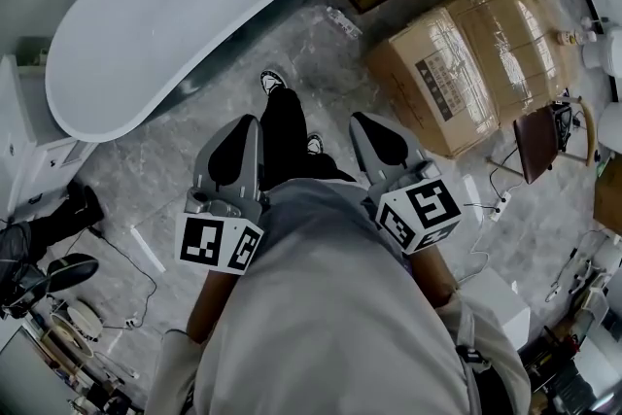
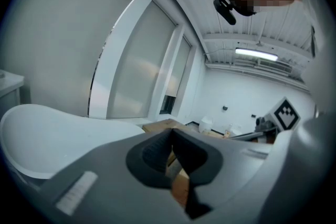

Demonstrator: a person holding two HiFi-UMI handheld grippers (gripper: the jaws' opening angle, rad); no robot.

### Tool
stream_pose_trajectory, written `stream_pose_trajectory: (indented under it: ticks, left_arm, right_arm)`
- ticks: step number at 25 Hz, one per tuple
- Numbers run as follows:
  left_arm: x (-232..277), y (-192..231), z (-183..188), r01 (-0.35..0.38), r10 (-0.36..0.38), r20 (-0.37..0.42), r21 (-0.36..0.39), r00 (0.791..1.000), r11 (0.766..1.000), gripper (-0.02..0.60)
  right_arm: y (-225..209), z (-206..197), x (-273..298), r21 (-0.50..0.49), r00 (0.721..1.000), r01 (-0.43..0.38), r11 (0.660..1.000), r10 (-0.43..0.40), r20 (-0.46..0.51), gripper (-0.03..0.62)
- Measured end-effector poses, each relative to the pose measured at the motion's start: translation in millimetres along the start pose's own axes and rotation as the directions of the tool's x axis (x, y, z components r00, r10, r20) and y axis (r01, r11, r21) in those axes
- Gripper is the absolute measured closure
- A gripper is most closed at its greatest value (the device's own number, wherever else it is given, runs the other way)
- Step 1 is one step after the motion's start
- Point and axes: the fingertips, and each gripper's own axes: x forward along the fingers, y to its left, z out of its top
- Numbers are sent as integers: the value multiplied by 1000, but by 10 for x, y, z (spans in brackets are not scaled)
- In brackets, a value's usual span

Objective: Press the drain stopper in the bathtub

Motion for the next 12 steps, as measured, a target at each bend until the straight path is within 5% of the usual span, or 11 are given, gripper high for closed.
stream_pose_trajectory:
  ticks: [12]
  left_arm:
    - [945,600,428,-11,11,10,-2,1000,1000,581]
  right_arm:
    - [-442,625,817,-18,1000,20,1000,-20,-6,594]
